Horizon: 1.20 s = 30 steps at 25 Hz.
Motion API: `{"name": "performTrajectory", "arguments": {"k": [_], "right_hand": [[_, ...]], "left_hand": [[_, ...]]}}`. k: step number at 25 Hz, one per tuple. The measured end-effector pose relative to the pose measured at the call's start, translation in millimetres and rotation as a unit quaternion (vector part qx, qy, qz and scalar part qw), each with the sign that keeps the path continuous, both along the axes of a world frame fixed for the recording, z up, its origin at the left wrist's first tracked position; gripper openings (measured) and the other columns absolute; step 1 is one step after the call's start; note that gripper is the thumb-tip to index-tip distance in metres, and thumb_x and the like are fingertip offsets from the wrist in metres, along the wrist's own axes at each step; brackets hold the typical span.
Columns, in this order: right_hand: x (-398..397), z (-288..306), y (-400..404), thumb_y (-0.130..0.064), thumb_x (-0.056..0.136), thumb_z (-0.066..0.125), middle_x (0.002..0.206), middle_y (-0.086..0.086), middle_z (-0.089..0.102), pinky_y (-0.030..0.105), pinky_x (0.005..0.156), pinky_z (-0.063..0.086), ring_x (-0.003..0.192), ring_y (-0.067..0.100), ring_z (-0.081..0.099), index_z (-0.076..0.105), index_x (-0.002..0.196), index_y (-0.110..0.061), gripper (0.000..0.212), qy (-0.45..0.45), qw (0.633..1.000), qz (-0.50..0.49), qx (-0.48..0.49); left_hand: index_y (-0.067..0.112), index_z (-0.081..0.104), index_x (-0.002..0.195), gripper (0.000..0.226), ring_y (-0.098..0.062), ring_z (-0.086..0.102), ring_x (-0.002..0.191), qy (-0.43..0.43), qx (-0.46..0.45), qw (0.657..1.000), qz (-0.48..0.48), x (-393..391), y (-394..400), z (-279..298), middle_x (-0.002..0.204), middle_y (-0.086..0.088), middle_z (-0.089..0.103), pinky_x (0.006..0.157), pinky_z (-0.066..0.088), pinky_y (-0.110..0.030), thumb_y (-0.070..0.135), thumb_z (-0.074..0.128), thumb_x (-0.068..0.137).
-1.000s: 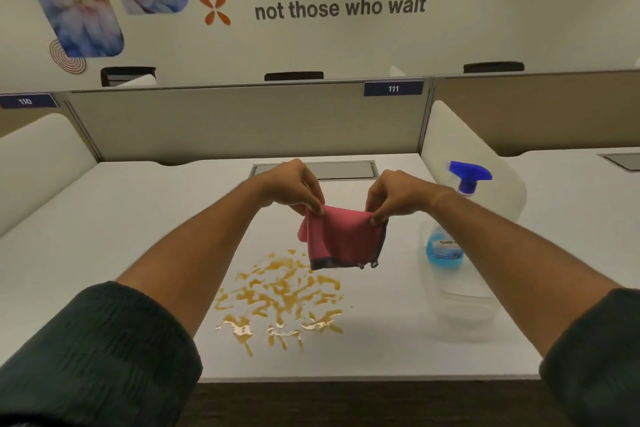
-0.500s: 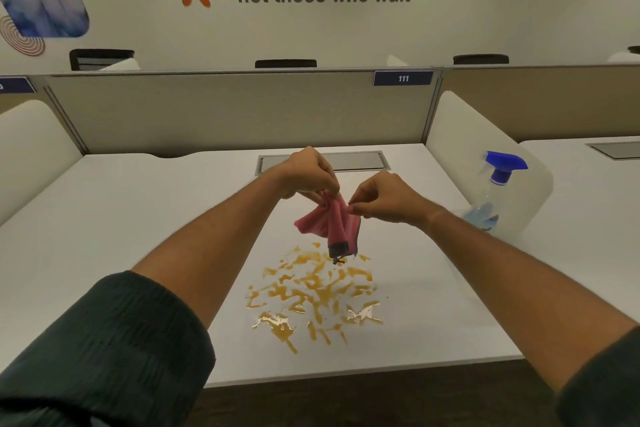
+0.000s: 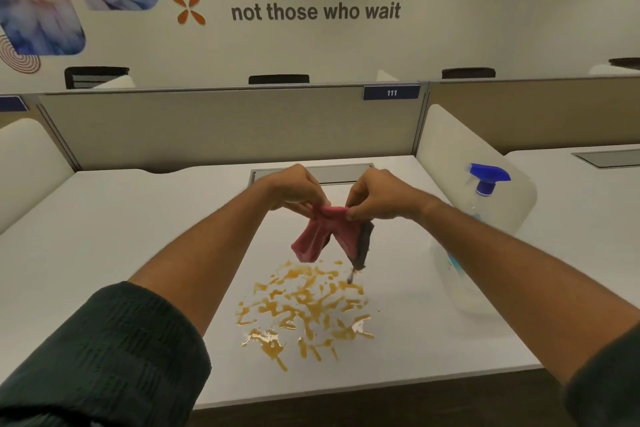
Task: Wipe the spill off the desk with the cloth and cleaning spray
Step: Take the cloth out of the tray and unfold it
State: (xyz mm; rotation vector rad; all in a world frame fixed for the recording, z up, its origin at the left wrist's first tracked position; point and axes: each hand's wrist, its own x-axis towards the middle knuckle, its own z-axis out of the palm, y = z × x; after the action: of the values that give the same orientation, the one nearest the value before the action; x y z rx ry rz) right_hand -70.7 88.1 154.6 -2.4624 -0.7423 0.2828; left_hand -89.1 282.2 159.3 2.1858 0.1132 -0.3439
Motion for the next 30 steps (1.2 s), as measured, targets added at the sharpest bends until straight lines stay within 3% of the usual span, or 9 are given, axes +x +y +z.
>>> {"name": "performTrajectory", "arguments": {"k": [5,10,14,18,25,30], "right_hand": [[18,32,-8,-0.011,0.076,0.077,0.076,0.006,0.075,0.02,0.058,0.057,0.068,0.012,0.067,0.079,0.081,-0.008,0.006,0.018,0.999,0.019,-0.035],[30,35,-12,-0.009,0.077,0.078,0.075,0.007,0.073,0.02,0.06,0.055,0.07,0.014,0.068,0.078,0.083,-0.003,0.008,0.06,0.997,0.034,-0.043],[37,32,-23,-0.011,0.08,0.077,0.076,0.005,0.073,0.018,0.059,0.054,0.071,0.013,0.068,0.078,0.087,-0.004,0.01,0.068,0.997,0.031,-0.027],[43,30,-38,-0.016,0.083,0.076,0.083,0.004,0.075,0.018,0.062,0.055,0.075,0.014,0.069,0.078,0.093,-0.01,0.012,0.045,0.996,0.039,-0.058],[48,21,-47,-0.018,0.084,0.075,0.091,0.0,0.073,0.016,0.068,0.052,0.075,0.007,0.065,0.076,0.103,-0.014,0.02,-0.051,0.989,0.066,-0.121],[53,12,-57,-0.016,0.084,0.075,0.097,0.003,0.075,0.026,0.08,0.055,0.075,0.008,0.063,0.076,0.105,-0.013,0.02,-0.058,0.99,0.056,-0.114]], "left_hand": [[-0.003,0.072,0.099,0.016,-0.028,0.072,0.091,0.006,-0.006,1.0,-0.023,0,0,-6,0.096,-0.02,0.073,0.08,0.06,-0.035,0.003,0.068,0.085],[0.01,0.076,0.1,0.029,-0.02,0.072,0.092,-0.067,0.04,0.993,-0.088,-1,-18,-10,0.095,-0.008,0.076,0.085,0.058,-0.034,0.017,0.083,0.073],[0.011,0.076,0.093,0.025,-0.02,0.072,0.084,-0.129,0.108,0.982,-0.09,5,-29,-11,0.088,-0.006,0.075,0.082,0.06,-0.037,0.011,0.084,0.07],[0.009,0.076,0.087,0.022,-0.02,0.072,0.078,-0.085,0.087,0.988,-0.095,10,-32,2,0.078,-0.006,0.074,0.07,0.06,-0.028,0.013,0.086,0.068],[0.004,0.075,0.089,0.02,-0.02,0.073,0.076,-0.025,0.071,0.99,-0.119,14,-50,9,0.079,-0.008,0.074,0.066,0.06,-0.026,0.007,0.083,0.071],[0.006,0.076,0.088,0.016,-0.026,0.074,0.084,-0.023,0.062,0.991,-0.118,20,-59,3,0.083,-0.01,0.075,0.076,0.061,-0.034,0.007,0.082,0.073]]}}
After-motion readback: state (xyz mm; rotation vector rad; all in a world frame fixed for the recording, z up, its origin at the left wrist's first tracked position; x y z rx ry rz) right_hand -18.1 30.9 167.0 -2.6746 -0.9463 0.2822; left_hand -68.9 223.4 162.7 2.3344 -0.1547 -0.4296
